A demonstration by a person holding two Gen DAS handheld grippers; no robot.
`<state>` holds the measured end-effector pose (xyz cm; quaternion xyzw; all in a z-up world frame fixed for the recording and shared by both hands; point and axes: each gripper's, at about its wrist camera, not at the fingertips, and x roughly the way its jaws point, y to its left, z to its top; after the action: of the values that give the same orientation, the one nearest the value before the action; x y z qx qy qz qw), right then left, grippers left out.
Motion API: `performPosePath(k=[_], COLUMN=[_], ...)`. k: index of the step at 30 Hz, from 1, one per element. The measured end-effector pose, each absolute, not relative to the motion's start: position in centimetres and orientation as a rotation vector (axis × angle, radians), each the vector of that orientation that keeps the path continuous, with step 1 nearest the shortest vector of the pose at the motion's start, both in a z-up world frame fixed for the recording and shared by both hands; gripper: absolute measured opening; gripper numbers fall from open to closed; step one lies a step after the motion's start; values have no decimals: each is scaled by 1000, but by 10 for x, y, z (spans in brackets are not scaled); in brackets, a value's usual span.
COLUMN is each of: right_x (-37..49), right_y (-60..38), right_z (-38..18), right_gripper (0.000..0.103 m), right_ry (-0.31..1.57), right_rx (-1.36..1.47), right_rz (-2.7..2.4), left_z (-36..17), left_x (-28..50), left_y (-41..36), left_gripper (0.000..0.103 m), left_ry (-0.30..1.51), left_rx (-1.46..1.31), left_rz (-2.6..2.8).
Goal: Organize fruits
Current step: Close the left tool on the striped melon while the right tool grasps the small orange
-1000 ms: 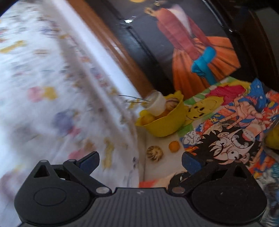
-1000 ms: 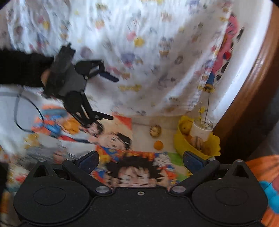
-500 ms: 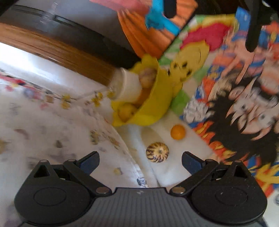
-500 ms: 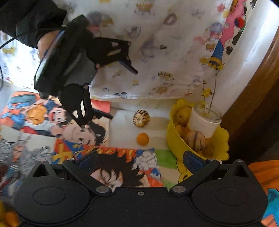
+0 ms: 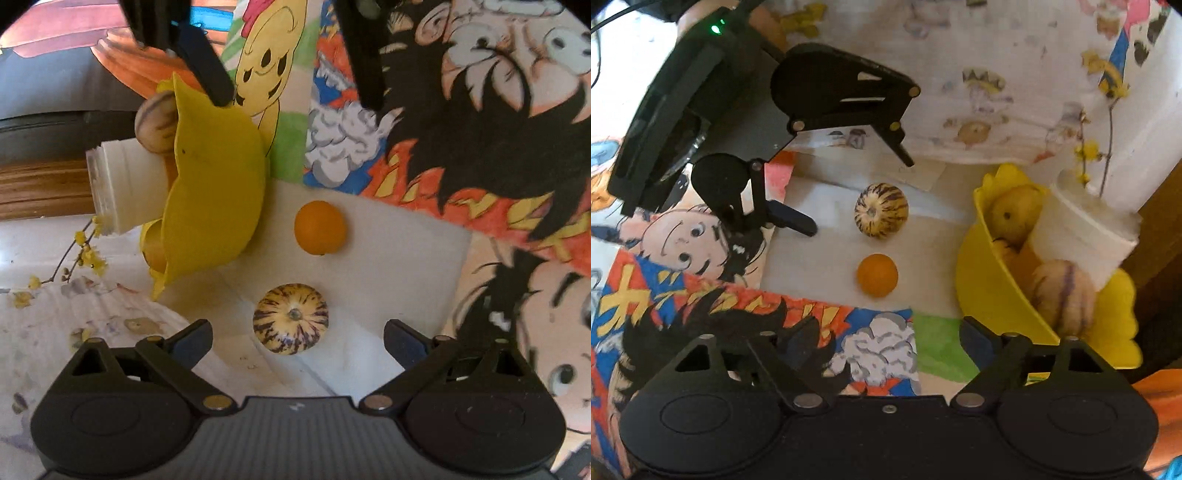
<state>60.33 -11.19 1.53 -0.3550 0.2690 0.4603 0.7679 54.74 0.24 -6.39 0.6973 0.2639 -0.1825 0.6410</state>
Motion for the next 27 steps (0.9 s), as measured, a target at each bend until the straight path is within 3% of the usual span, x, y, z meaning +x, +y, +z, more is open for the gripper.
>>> performPosePath(k=[7,18,27], right_x=[619,647,657], right_y=[-93,-84,-87], right_z=[-8,-24,-27], right_gripper=[70,55,47], right_ry=[600,630,624], right_rx=[-729,-610,-570], right_rz=[1048,1082,1125], left_z=[-58,-43,-38], left_x=[568,608,624], left_y=[3,5,11], left_gripper=[92,61,57], left_ry=[622,739,754], left_rx=[1502,1286,1242], left_rz=[-414,-398,-394])
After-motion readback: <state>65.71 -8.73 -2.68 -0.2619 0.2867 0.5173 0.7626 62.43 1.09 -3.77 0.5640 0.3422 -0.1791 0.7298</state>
